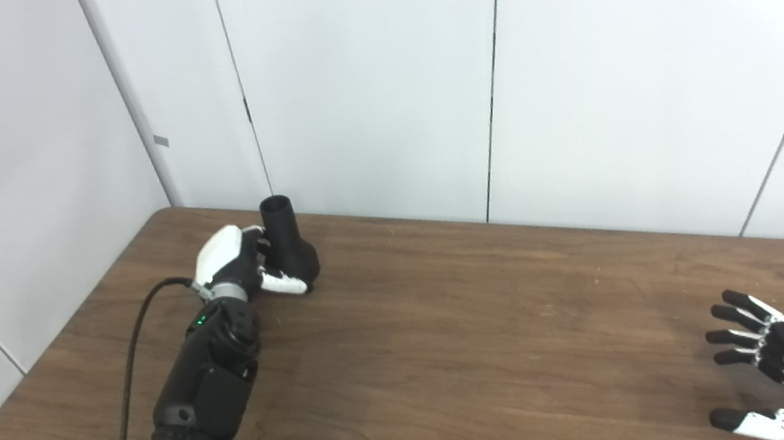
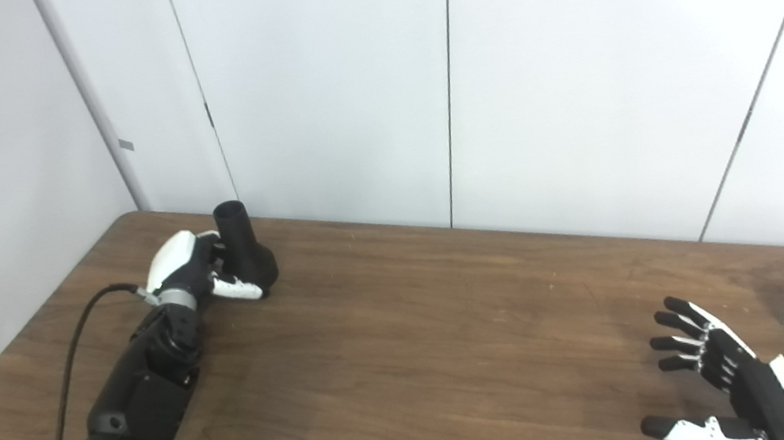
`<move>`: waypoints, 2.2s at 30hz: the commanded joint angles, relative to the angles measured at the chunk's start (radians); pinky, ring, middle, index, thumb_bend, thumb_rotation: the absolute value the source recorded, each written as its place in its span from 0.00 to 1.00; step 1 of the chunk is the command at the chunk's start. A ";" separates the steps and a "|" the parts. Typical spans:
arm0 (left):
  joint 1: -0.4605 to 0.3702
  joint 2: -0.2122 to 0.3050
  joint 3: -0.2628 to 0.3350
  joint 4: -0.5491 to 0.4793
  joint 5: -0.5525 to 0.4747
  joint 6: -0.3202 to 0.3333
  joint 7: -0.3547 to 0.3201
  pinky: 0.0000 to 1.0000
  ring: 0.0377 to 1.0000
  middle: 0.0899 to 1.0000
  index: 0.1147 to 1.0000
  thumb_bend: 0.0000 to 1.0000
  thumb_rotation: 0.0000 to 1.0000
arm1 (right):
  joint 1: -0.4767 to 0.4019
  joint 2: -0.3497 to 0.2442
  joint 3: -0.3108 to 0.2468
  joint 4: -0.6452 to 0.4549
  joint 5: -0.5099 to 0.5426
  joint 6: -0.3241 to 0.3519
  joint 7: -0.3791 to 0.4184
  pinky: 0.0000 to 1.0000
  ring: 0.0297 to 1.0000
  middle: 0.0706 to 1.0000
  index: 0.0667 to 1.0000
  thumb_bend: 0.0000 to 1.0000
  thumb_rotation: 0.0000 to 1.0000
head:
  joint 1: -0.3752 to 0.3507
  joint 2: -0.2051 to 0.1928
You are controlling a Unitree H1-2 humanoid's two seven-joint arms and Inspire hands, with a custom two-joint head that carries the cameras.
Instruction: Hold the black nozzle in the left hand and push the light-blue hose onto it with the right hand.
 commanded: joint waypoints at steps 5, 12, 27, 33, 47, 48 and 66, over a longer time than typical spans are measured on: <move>0.008 -0.020 -0.006 0.030 -0.058 -0.156 0.109 0.34 0.44 0.40 0.43 0.53 0.00 | 0.033 0.019 0.006 0.012 0.017 -0.004 -0.002 0.64 0.72 0.81 0.86 0.91 0.31 | 0.001 0.008; 0.040 -0.021 -0.027 0.052 -0.067 -0.219 0.161 0.27 0.35 0.41 0.42 0.53 0.00 | 0.037 0.018 0.004 -0.009 0.020 0.013 -0.003 0.64 0.72 0.81 0.85 0.91 0.30 | 0.001 0.020; 0.084 -0.011 -0.140 0.029 -0.055 -0.269 0.105 0.43 0.50 0.42 0.43 0.53 0.00 | 0.029 0.033 0.004 -0.024 0.014 0.028 -0.015 0.63 0.71 0.80 0.85 0.90 0.28 | -0.029 0.029; 0.095 0.019 -0.246 -0.065 -0.079 -0.321 -0.059 0.50 0.52 0.42 0.43 0.53 0.00 | 0.033 0.050 0.010 -0.050 -0.009 0.042 -0.028 0.63 0.72 0.81 0.85 0.88 0.26 | -0.049 0.033; 0.091 -0.001 -0.381 -0.243 -0.164 -0.333 -0.356 0.50 0.50 0.43 0.41 0.53 0.00 | 0.037 0.069 0.017 -0.111 -0.046 0.085 -0.048 0.64 0.72 0.81 0.86 0.85 0.26 | -0.102 0.049; 0.092 -0.005 -0.385 -0.251 -0.165 -0.332 -0.361 0.49 0.50 0.43 0.41 0.53 0.00 | 0.037 0.070 0.017 -0.112 -0.049 0.087 -0.049 0.64 0.72 0.81 0.86 0.85 0.26 | -0.105 0.050; 0.088 -0.120 -0.497 -0.257 -0.156 -0.370 -0.418 0.47 0.50 0.45 0.41 0.52 0.00 | 0.033 0.094 0.032 -0.161 -0.096 0.131 -0.069 0.62 0.73 0.82 0.86 0.83 0.24 | -0.194 0.069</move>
